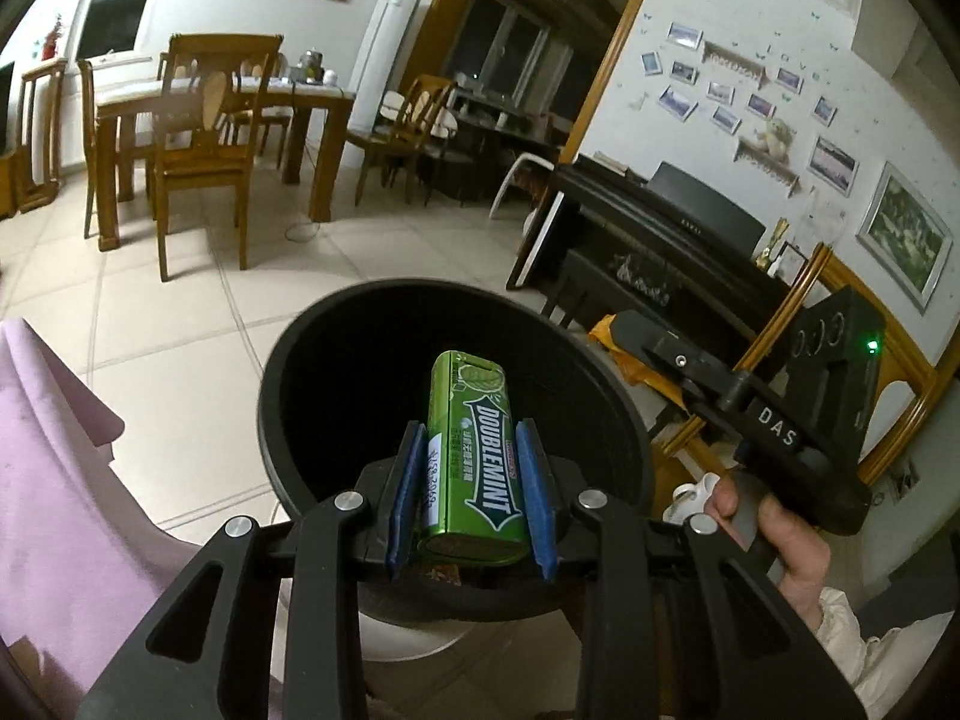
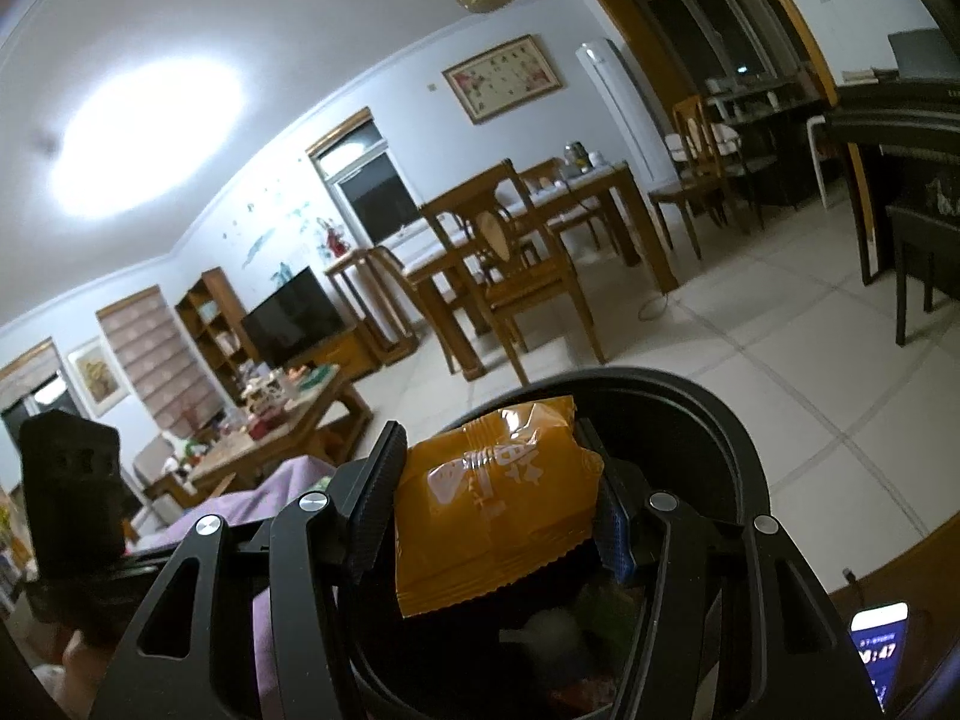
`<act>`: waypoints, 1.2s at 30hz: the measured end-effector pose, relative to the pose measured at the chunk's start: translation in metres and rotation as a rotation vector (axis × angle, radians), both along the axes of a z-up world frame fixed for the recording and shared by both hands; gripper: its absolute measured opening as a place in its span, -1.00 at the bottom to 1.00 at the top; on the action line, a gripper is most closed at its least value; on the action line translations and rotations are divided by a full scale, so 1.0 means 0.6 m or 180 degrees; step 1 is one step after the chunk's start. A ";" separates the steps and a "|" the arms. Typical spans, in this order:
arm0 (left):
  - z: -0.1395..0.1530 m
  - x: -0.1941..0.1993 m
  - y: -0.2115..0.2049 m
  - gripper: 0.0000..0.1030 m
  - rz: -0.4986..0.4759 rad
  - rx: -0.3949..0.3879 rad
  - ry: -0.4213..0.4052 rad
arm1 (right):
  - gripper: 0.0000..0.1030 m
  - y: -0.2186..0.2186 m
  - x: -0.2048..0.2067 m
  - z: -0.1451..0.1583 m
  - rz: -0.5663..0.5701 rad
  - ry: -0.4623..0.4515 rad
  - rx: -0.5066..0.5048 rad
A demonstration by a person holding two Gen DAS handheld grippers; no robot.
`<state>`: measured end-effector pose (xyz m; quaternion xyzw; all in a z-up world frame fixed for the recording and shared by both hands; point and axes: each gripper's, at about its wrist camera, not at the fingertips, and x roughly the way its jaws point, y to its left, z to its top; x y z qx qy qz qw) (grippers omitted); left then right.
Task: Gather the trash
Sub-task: 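Carry the gum pack and orange bag to the bin while both tools open, then grasp the silver ZTO mailer bag with the left tool while the right tool grasps the beige paper bag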
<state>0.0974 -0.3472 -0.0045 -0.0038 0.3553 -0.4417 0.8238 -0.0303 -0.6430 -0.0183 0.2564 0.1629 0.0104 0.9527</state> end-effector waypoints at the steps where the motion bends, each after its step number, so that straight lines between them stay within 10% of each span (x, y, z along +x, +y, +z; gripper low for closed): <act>1: -0.002 0.000 -0.004 -0.40 -0.0005 0.0017 0.0008 | 0.10 0.000 0.002 -0.004 0.0000 0.0010 0.0007; 15: 0.004 -0.006 -0.032 -0.31 -0.0050 0.0045 -0.0086 | 0.40 -0.002 0.012 -0.024 -0.0091 0.0076 0.0109; 19: 0.022 -0.020 -0.017 0.60 0.0064 0.0093 -0.0287 | 0.66 0.008 0.005 -0.022 -0.0117 0.0044 0.0179; 22: 0.040 -0.035 0.003 0.69 0.0131 0.0125 -0.0455 | 0.74 0.020 0.001 -0.016 -0.0096 0.0014 0.0163; 36: 0.072 -0.096 0.265 0.88 0.0913 0.0295 -0.0592 | 0.78 0.199 0.031 0.046 0.0644 0.0116 -0.0086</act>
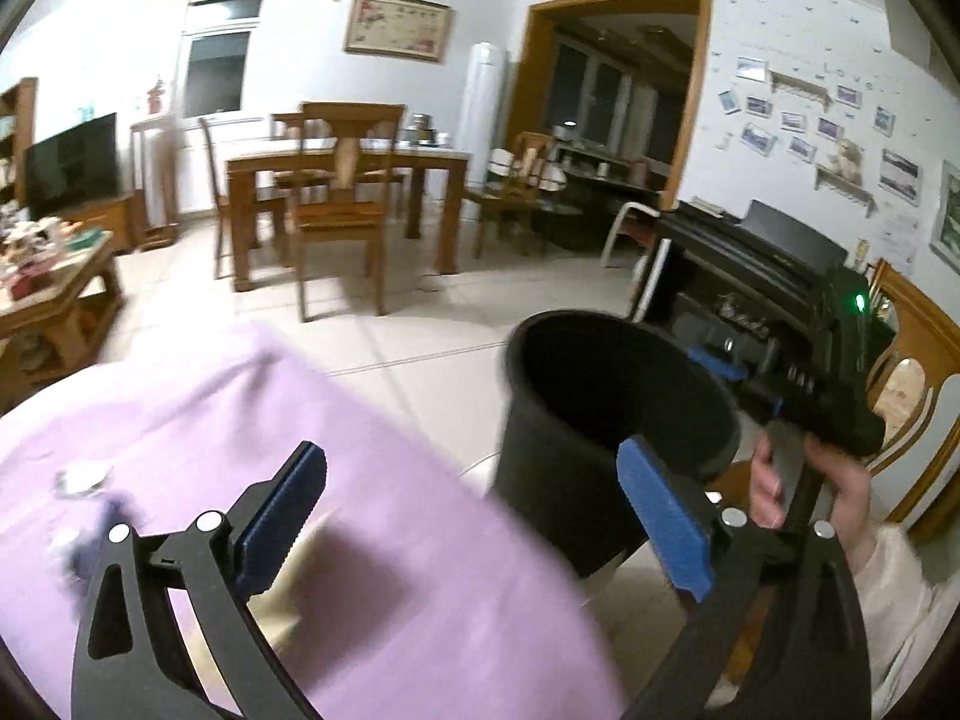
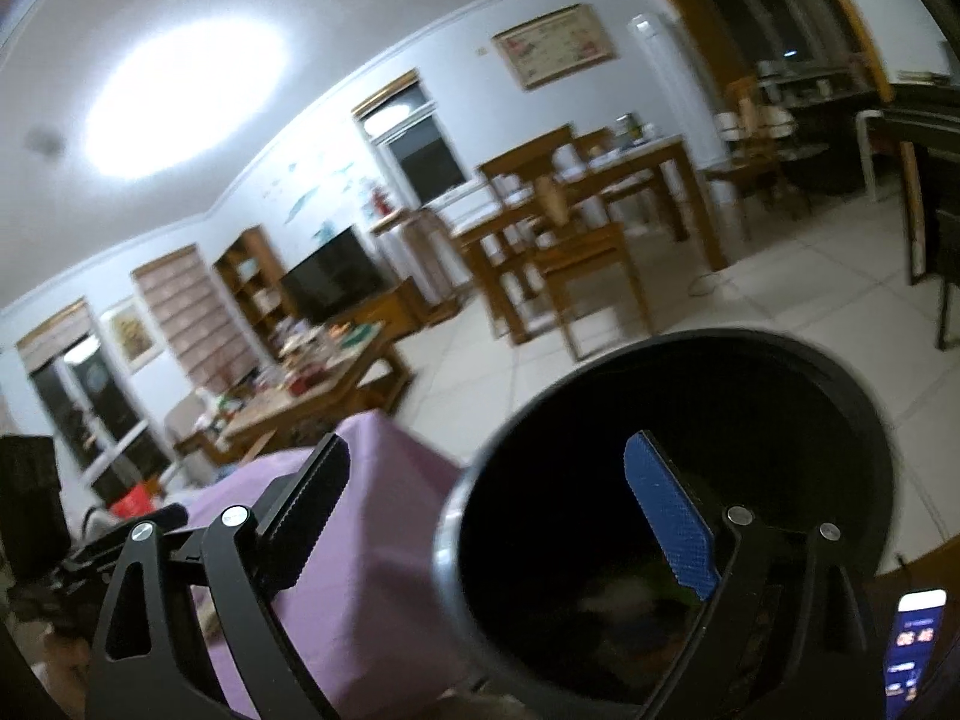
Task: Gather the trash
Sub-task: 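Grasp the silver ZTO mailer bag with the left tool while the right tool grasps the beige paper bag, then carry the mailer bag and paper bag to the bin while both tools open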
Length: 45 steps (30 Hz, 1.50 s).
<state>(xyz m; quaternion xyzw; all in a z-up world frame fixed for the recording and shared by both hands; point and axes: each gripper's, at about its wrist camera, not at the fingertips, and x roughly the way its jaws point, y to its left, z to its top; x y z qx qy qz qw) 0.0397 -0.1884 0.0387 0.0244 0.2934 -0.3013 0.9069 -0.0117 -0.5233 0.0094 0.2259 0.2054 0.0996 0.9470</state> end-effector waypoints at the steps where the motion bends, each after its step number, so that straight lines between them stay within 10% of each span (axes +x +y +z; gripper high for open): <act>1: 0.000 -0.006 0.023 0.88 0.0050 0.0045 -0.0007 | 0.78 0.021 0.004 0.004 0.0094 0.0028 -0.0008; 13: -0.082 -0.069 0.227 0.88 0.0125 0.1155 0.0153 | 0.75 0.366 0.085 -0.030 0.1611 0.1020 -0.0227; 26: -0.132 0.000 0.272 0.88 0.0081 0.0717 0.0809 | 0.28 0.540 0.145 -0.067 0.1515 0.1108 -0.1005; 35: -0.144 -0.023 0.250 0.87 0.0102 0.0923 0.0649 | -0.09 0.560 0.149 -0.071 0.1790 0.0934 -0.1297; 45: -0.134 -0.040 0.239 0.27 0.0268 0.0739 0.0614 | -0.39 0.497 0.108 -0.032 0.1918 0.0528 -0.1003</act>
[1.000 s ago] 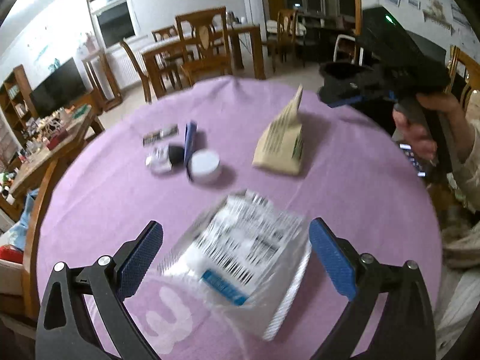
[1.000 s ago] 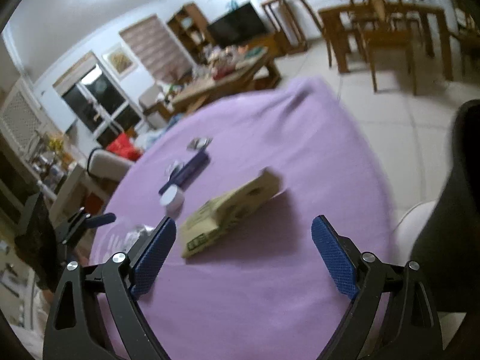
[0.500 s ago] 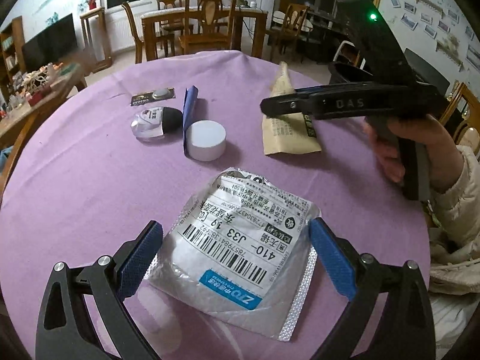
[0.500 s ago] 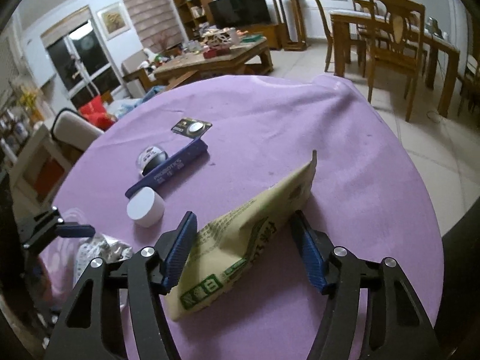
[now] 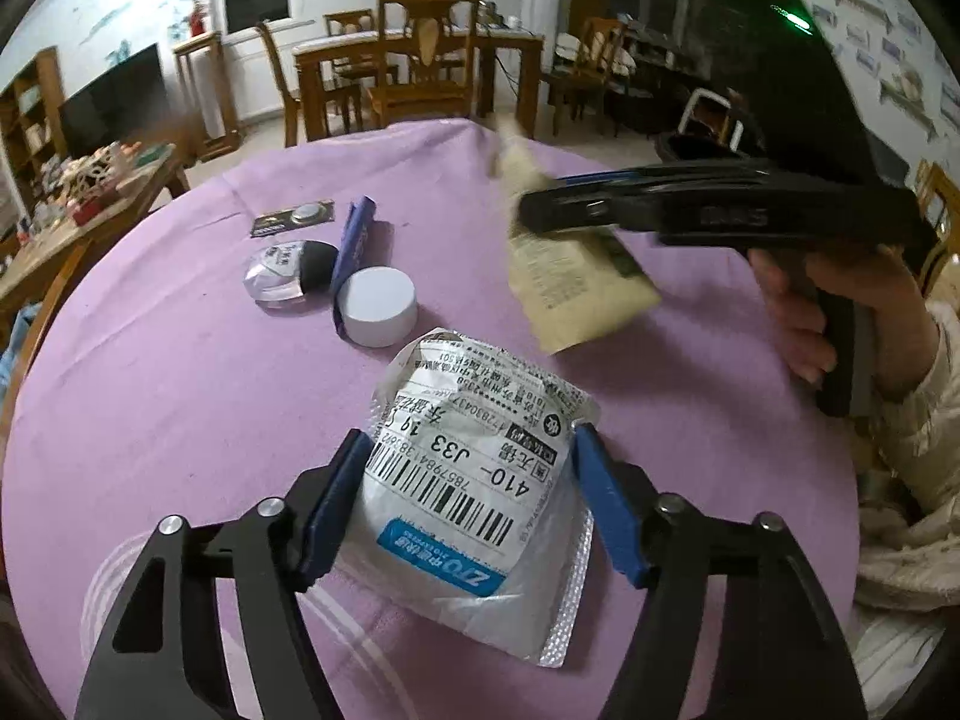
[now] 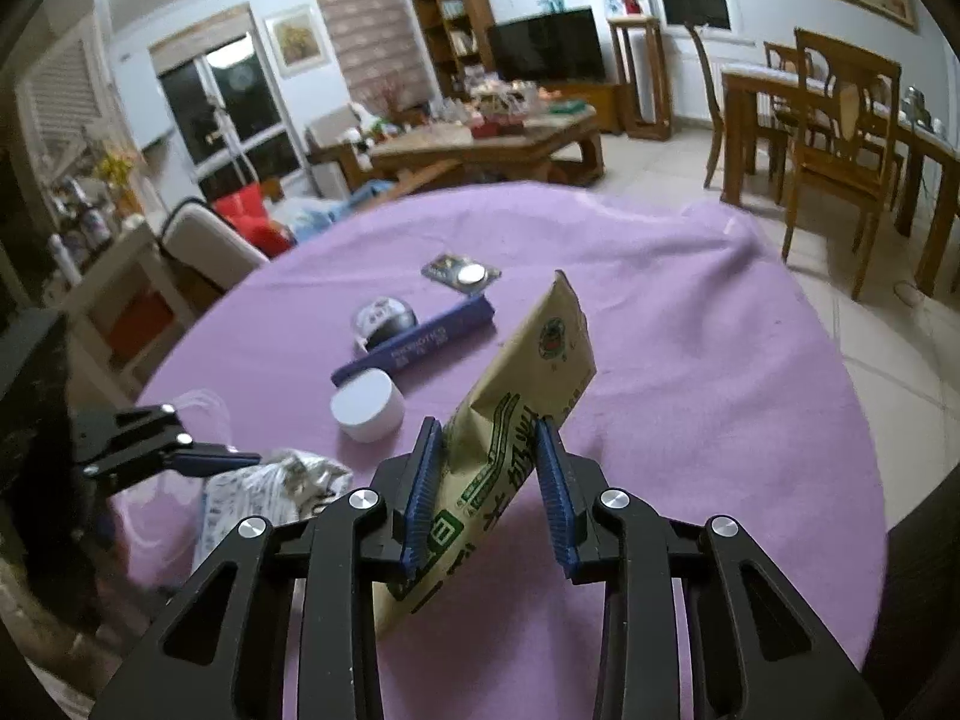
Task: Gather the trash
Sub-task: 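Carry the mailer bag and paper bag to the bin while both tools open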
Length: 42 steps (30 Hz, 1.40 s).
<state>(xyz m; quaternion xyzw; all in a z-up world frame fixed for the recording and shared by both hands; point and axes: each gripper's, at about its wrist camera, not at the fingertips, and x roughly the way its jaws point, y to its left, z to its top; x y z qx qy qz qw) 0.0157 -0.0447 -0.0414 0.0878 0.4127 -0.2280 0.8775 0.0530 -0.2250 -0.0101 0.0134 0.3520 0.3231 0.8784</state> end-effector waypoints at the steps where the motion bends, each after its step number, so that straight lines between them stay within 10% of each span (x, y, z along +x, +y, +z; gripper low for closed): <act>1: 0.002 -0.002 0.001 0.25 0.0016 -0.0040 -0.0019 | -0.40 -0.012 -0.005 0.010 -0.0029 -0.0054 0.0039; 17: 0.122 0.027 -0.135 0.25 -0.0353 -0.0726 -0.0595 | -0.41 -0.392 -0.088 0.126 -0.1486 -0.1055 0.0669; 29: 0.133 0.095 -0.353 0.25 -0.0956 -0.1174 -0.0581 | -0.41 -0.646 -0.150 0.096 -0.2443 -0.1240 0.0599; 42: 0.096 0.126 -0.471 0.25 -0.1208 -0.1164 -0.0384 | -0.41 -0.754 -0.150 0.023 -0.2749 -0.1110 0.0598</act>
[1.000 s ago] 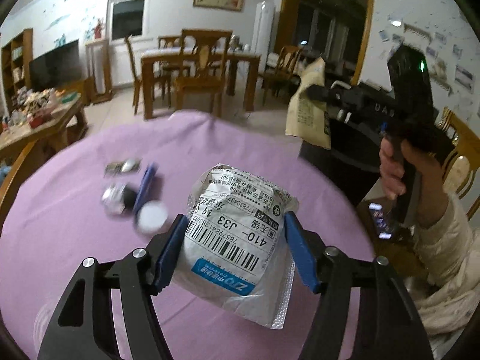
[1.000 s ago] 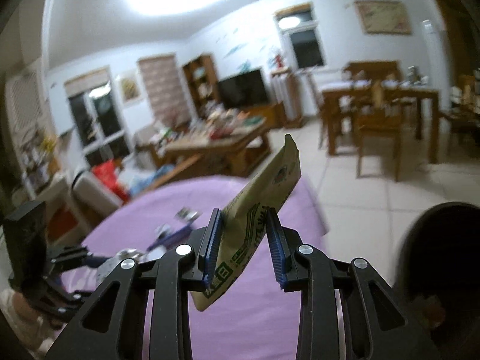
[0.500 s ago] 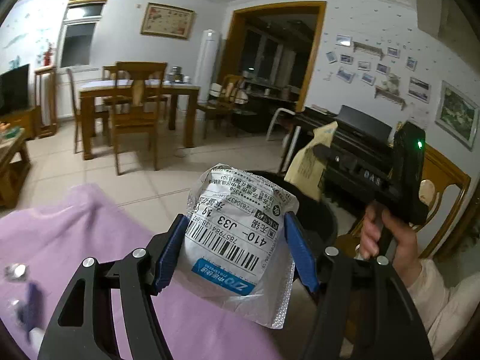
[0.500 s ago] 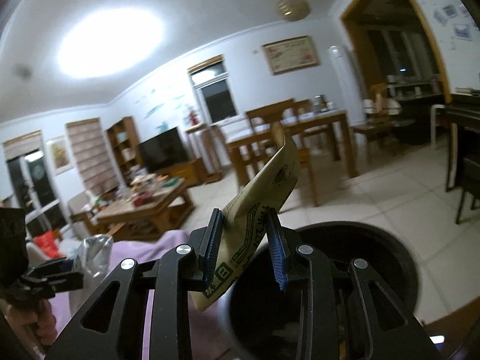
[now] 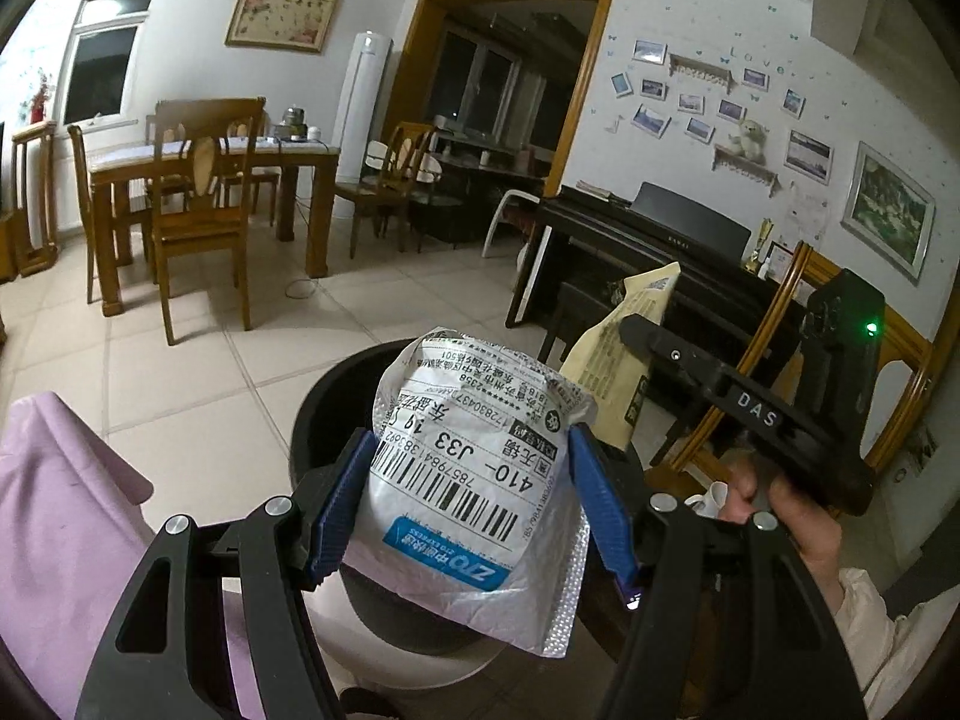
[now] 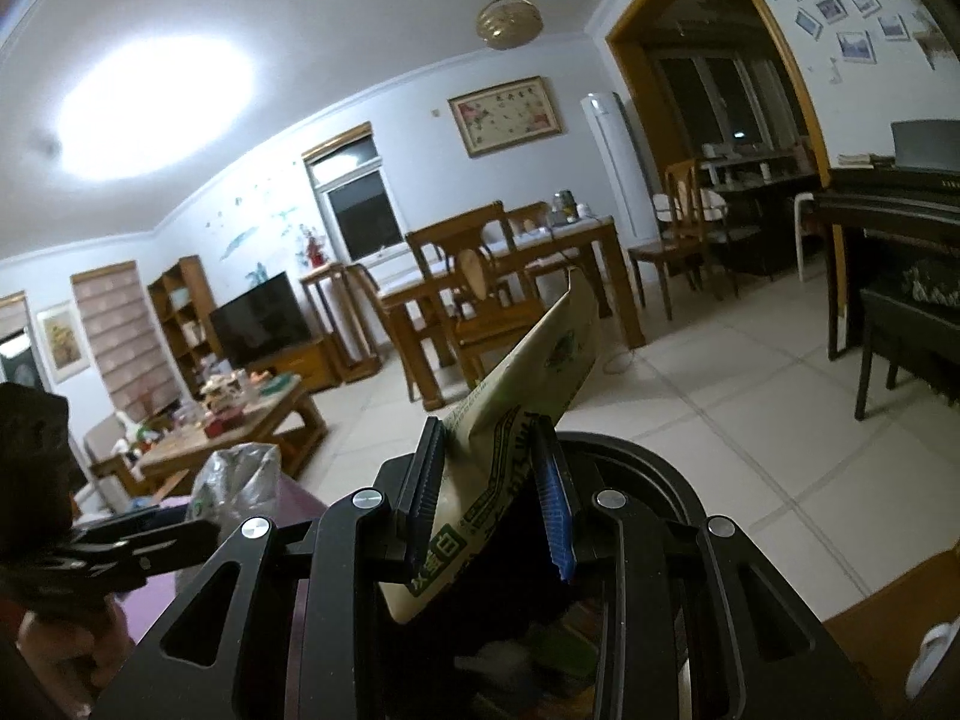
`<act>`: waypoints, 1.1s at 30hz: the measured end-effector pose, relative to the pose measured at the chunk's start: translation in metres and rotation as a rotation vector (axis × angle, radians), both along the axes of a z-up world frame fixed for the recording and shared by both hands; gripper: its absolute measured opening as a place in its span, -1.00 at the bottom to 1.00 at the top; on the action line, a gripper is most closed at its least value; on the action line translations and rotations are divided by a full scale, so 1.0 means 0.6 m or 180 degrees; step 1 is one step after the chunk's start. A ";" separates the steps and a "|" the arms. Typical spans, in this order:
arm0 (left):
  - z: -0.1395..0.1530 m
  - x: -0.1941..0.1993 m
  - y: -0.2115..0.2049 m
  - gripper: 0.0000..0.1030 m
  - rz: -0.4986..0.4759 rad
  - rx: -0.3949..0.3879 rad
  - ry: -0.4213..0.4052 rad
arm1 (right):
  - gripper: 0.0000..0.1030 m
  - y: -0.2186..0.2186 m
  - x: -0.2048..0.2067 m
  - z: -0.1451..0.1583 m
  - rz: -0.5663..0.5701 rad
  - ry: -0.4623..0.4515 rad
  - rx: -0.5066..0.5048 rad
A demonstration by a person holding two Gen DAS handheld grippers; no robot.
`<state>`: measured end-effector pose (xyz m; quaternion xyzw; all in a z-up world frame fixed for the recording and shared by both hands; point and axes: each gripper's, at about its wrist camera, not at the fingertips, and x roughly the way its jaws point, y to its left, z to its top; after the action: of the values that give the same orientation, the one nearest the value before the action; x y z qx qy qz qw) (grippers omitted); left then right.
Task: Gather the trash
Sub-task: 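Carry the mailer bag and paper bag to the bin while both tools open, then move both tools back over the remaining items on the table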
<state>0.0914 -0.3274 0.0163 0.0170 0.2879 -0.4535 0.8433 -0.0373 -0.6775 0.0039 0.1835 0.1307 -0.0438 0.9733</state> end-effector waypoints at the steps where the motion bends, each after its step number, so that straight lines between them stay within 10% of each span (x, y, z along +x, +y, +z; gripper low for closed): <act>1: -0.003 0.001 -0.003 0.25 -0.0007 0.0006 0.0019 | -0.41 0.004 0.002 -0.005 -0.0006 0.0009 0.0004; 22: -0.010 0.020 -0.066 0.41 0.0014 0.0144 0.0074 | -0.39 0.036 0.033 -0.062 -0.0055 0.0195 0.0102; 26: -0.003 0.012 -0.059 0.70 0.0104 0.0117 -0.0036 | 0.25 0.044 0.035 -0.051 -0.0141 0.0155 0.0141; 33: 0.007 0.011 -0.025 0.75 0.0233 0.0090 -0.0055 | 0.47 0.056 0.025 -0.042 -0.0156 0.0094 0.0174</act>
<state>0.0978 -0.3422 0.0206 0.0224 0.2874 -0.4180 0.8615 -0.0226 -0.6437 -0.0214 0.2125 0.1417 -0.0667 0.9645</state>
